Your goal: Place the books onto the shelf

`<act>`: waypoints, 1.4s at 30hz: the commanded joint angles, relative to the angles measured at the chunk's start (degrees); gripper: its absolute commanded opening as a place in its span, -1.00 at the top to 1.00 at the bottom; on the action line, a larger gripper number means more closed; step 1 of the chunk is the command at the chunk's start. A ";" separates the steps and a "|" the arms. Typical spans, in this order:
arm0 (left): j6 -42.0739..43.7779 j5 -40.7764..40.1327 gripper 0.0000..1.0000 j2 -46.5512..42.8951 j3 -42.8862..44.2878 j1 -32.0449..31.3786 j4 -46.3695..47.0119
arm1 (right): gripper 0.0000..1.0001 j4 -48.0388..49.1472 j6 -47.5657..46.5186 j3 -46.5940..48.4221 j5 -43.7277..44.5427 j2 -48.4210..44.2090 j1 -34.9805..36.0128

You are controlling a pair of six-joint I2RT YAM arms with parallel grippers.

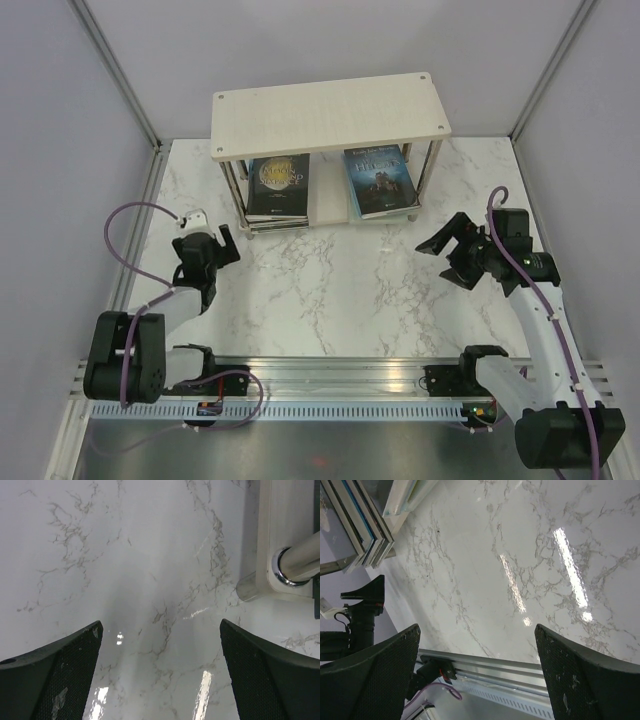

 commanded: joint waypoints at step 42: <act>13.26 18.41 -0.99 12.44 -5.14 1.57 40.56 | -0.96 70.35 -44.13 -34.54 19.21 2.78 6.09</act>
